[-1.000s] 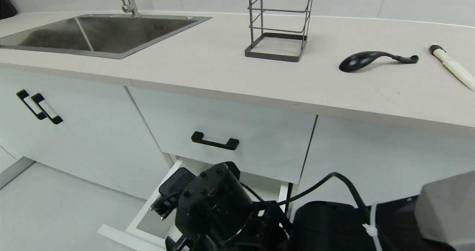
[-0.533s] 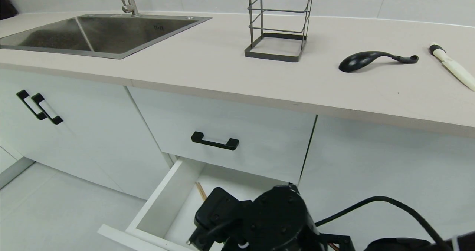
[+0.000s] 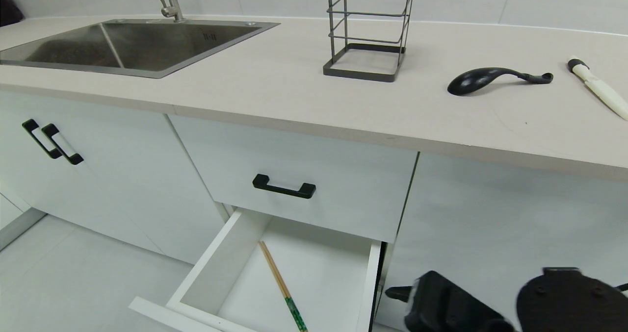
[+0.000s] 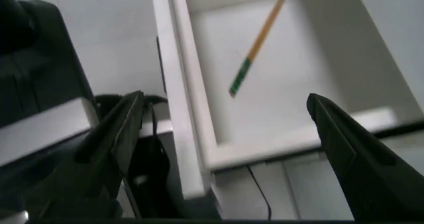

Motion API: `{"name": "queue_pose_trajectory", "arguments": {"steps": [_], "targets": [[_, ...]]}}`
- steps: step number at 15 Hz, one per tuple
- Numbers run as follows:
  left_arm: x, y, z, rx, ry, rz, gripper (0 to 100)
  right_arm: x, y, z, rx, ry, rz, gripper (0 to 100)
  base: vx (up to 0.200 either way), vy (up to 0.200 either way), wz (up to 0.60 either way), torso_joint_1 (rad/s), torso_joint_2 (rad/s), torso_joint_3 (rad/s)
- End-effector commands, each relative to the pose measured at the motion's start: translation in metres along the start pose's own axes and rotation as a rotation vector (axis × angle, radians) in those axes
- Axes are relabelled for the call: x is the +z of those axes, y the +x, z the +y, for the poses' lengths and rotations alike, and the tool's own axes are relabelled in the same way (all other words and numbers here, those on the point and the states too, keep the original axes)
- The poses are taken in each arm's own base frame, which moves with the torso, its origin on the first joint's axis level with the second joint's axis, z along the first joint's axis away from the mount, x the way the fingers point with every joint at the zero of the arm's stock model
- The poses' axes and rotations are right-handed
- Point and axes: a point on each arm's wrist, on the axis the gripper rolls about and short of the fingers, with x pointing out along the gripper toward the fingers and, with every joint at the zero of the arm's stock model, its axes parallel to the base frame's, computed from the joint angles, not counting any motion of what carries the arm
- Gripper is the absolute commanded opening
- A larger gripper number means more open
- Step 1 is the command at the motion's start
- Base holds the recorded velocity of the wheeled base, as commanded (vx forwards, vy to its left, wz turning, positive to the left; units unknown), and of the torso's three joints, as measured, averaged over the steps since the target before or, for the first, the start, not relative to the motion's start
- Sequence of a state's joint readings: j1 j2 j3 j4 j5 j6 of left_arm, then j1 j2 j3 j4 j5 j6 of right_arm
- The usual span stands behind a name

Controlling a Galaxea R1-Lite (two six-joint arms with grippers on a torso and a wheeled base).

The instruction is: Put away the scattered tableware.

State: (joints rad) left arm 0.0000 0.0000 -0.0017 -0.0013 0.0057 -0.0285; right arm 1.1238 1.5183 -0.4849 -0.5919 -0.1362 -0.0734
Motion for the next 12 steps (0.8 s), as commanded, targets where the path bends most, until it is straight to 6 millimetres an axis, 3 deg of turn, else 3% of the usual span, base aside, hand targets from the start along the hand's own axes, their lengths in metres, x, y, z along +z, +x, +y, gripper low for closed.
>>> {"name": "queue_pose_trajectory", "arguments": {"steps": [1, 4, 6, 7, 12], "targets": [[0.000, 0.000, 0.000, 0.000, -0.001, 0.000, 100, -0.013, -0.038, -0.016, -0.054, 0.023, -0.033, 100, 0.000, 0.000, 0.00, 0.000, 0.00, 0.000], [0.000, 0.000, 0.000, 0.000, -0.001, 0.000, 100, -0.006, -0.032, -0.016, -0.052, 0.011, -0.039, 100, 0.000, 0.000, 0.00, 0.000, 0.00, 0.000], [0.000, 0.000, 0.000, 0.000, -0.001, 0.000, 100, 0.012, -0.015, -0.016, -0.037, 0.025, -0.046, 100, 0.000, 0.000, 0.00, 0.000, 0.00, 0.000], [0.000, 0.000, 0.000, 0.000, -0.001, 0.000, 100, 0.010, -0.006, -0.012, -0.024, 0.039, -0.029, 100, 0.000, 0.000, 0.00, 0.000, 0.00, 0.000], [0.000, 0.000, 0.000, 0.000, -0.001, 0.000, 100, 0.024, 0.001, -0.008, -0.017, 0.086, -0.071, 100, 0.000, 0.000, 0.00, 0.000, 0.00, 0.000]]}}
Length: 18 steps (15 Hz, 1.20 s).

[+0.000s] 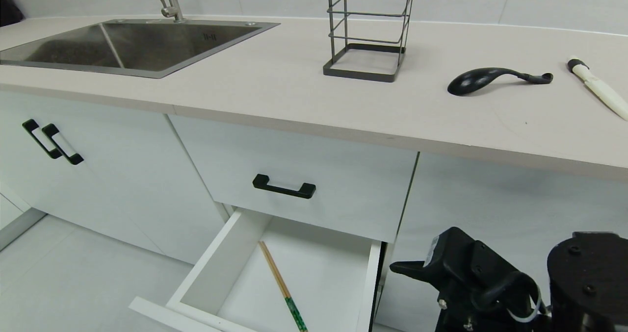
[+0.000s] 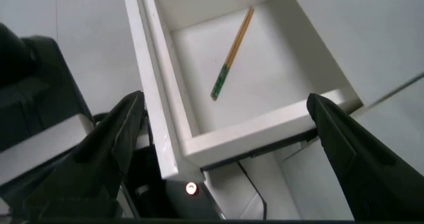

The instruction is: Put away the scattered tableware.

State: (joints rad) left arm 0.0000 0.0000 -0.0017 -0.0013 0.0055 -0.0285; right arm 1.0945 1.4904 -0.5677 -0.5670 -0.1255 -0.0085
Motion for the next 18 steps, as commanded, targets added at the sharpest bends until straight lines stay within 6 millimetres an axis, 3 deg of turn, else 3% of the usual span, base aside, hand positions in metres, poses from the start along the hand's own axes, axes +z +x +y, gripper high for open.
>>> {"name": "queue_pose_trajectory", "arguments": {"steps": [1, 10, 15, 18], "targets": [[0.000, 0.000, 0.000, 0.001, -0.001, 0.000, 100, -0.001, 0.004, 0.003, 0.011, -0.010, 0.013, 100, 0.000, 0.000, 0.00, 0.000, 0.00, 0.000], [0.000, 0.000, 0.000, 0.001, -0.001, 0.000, 100, 0.000, 0.000, 0.021, 0.081, -0.037, 0.005, 100, 0.000, 0.000, 0.00, 0.004, -0.01, -0.002], [0.000, 0.000, 0.000, 0.001, -0.001, 0.000, 100, 0.005, 0.000, 0.023, 0.088, -0.037, -0.013, 100, 0.000, 0.000, 0.00, 0.208, -0.11, -0.101], [0.000, 0.000, 0.000, 0.001, -0.001, 0.000, 100, 0.012, -0.001, 0.027, 0.104, -0.041, -0.010, 100, 0.000, 0.000, 0.00, 0.227, -0.59, -0.237]]}}
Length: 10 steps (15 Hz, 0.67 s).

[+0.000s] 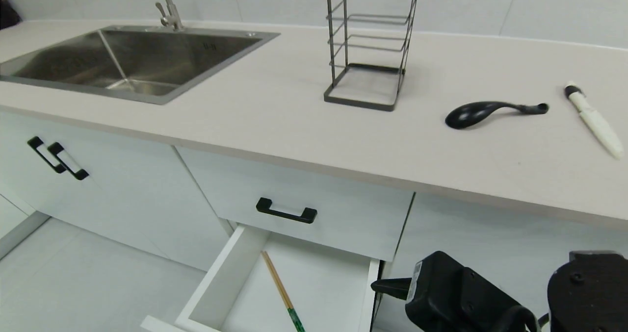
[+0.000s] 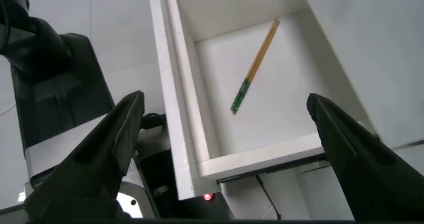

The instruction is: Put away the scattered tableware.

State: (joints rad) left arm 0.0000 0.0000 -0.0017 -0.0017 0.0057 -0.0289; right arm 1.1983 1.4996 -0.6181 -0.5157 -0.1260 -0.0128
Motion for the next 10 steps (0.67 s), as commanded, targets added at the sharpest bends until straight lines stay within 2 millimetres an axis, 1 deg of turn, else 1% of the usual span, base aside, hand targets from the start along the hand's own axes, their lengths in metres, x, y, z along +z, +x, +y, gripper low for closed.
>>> {"name": "queue_pose_trajectory", "arguments": {"steps": [1, 5, 7, 8, 9, 10], "targets": [[0.000, 0.000, 0.000, 0.002, 0.000, 0.000, 100, 0.008, -0.001, 0.002, 0.010, -0.001, -0.006, 100, 0.000, 0.000, 0.00, 0.159, -0.63, -0.173], [0.000, 0.000, 0.000, 0.000, 0.000, 0.000, 100, 0.017, 0.000, 0.002, 0.010, -0.004, 0.015, 100, 0.000, 0.000, 0.00, 0.222, -0.50, -0.215], [0.000, 0.000, 0.000, 0.000, 0.000, 0.000, 100, 0.023, 0.002, 0.001, 0.003, 0.001, 0.008, 100, 0.000, 0.000, 0.00, 0.066, -0.47, -0.220], [0.000, 0.000, 0.000, 0.000, 0.000, 0.000, 100, 0.023, 0.004, -0.001, -0.006, 0.005, 0.010, 100, 0.000, 0.000, 0.00, 0.168, -0.50, -0.207], [0.000, 0.000, 0.000, 0.000, 0.000, 0.000, 100, 0.024, 0.006, -0.008, -0.029, 0.013, 0.012, 100, 0.000, 0.000, 0.00, 0.330, -0.50, -0.212], [0.000, 0.000, 0.000, 0.000, 0.000, 0.000, 100, 0.024, 0.009, -0.013, -0.048, 0.021, 0.016, 100, 0.000, 0.000, 0.00, 0.447, -0.50, -0.237]]}}
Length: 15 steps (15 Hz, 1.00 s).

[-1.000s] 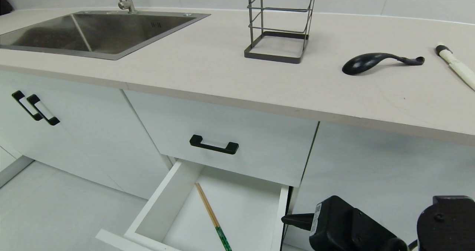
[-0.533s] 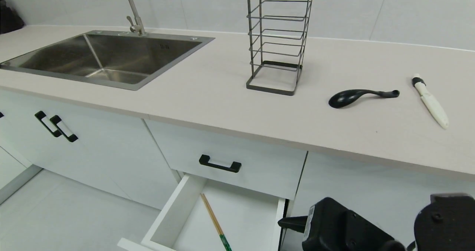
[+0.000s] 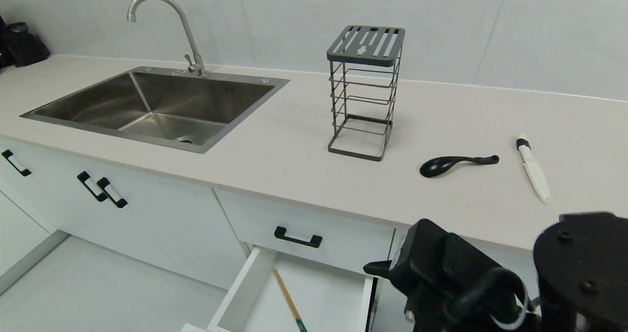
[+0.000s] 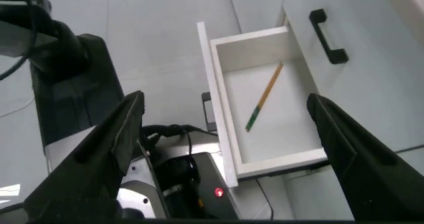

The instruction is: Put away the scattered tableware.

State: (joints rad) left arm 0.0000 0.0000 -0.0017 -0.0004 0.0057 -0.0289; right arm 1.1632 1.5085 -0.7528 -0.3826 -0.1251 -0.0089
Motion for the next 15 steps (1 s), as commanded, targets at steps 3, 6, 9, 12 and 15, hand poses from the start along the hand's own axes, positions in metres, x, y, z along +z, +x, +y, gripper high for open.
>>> {"name": "queue_pose_trajectory", "arguments": {"steps": [3, 6, 9, 12, 15], "targets": [[0.000, 0.000, 0.000, 0.000, 0.000, -0.001, 100, -0.002, 0.014, -0.021, -0.071, 0.028, 0.028, 100, 0.000, 0.000, 0.00, 0.346, -0.49, -0.242], [0.000, 0.000, 0.000, 0.000, 0.000, -0.001, 100, -0.007, 0.028, -0.038, -0.087, 0.053, 0.060, 100, 0.000, 0.000, 0.00, 0.284, -0.52, -0.248], [0.000, 0.000, 0.000, 0.000, 0.000, -0.001, 100, -0.011, 0.033, -0.046, -0.040, 0.065, 0.079, 100, 0.000, 0.000, 0.00, 0.281, -0.53, -0.255], [0.000, 0.000, 0.000, 0.000, 0.000, -0.001, 100, -0.014, 0.042, -0.053, -0.044, 0.067, 0.107, 100, 0.000, 0.000, 0.00, 0.276, -0.54, -0.248], [0.000, 0.000, 0.000, 0.000, 0.000, -0.001, 100, -0.013, 0.043, -0.069, -0.124, 0.076, 0.108, 100, 0.000, 0.000, 0.00, 0.090, -0.17, -0.080]]}}
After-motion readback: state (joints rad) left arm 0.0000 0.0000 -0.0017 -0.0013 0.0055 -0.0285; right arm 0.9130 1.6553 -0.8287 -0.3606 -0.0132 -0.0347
